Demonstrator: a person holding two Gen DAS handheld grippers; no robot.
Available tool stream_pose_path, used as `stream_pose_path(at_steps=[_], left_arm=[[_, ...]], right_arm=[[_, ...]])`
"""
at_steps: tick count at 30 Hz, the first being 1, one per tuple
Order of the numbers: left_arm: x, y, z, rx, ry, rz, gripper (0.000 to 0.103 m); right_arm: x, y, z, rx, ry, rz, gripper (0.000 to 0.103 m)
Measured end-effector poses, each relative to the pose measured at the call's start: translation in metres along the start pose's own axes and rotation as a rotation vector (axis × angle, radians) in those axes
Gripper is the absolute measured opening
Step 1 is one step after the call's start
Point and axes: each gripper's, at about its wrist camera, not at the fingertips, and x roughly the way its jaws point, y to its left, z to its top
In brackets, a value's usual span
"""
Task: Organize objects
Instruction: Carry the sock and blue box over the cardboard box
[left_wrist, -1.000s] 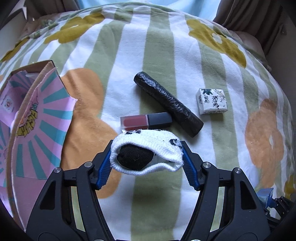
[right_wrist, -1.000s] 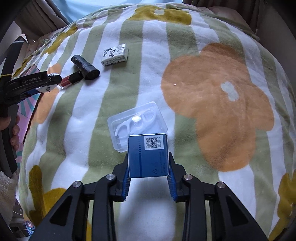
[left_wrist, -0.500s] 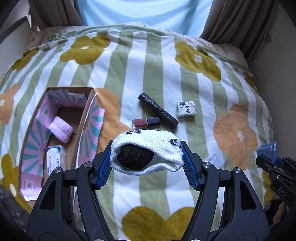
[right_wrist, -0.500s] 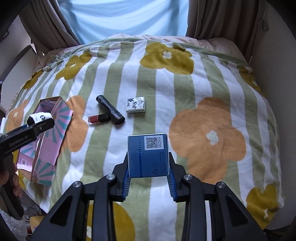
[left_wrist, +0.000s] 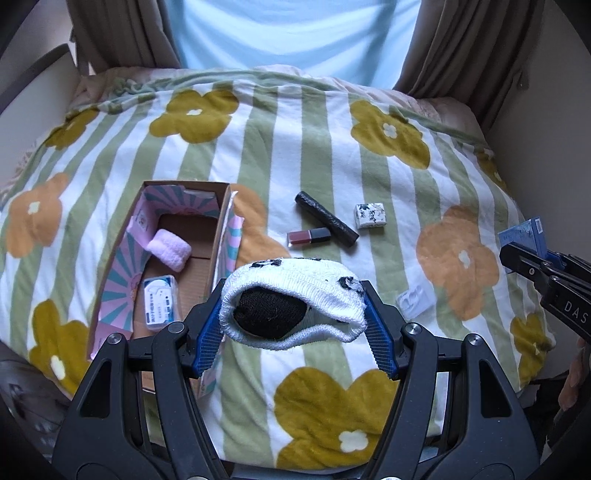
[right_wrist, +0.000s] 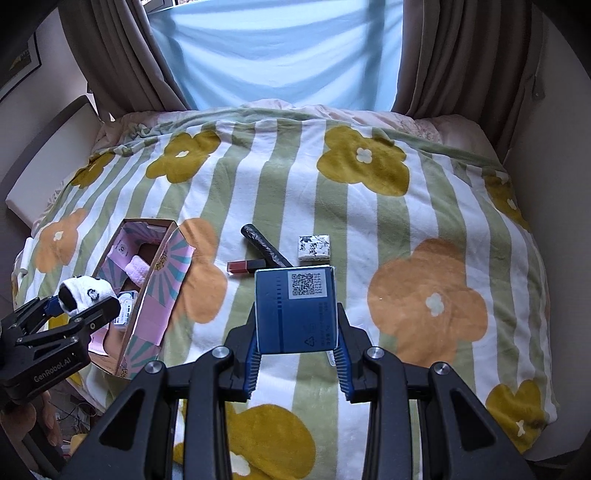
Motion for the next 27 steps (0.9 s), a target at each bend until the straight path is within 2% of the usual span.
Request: stream_pose_path(at_steps=[6,14,20,27], left_arm=[[-0.017,0.037,0.003,-0.052,-0.026,0.043,0.064],[-0.027,0.093,-0.007,-0.143,-0.014,0.098,0.064],[-0.021,0.13,-0.018,-0.194,0.009,0.136,0.064],[0.003,0.163,-0.034,-0.231,0.079,0.162,0.064]], right_arm=[[0.003,0.033,0.016,-0.06,-0.014,0.041,0.031],[0.015,0.094,0.047,-0.191,-0.028,0.125,0.031],[0.036,0.142,0.066,-0.285,-0.014,0.192,0.031],[0.077,0.19,0.081,-0.389,0.021,0.241,0.031]])
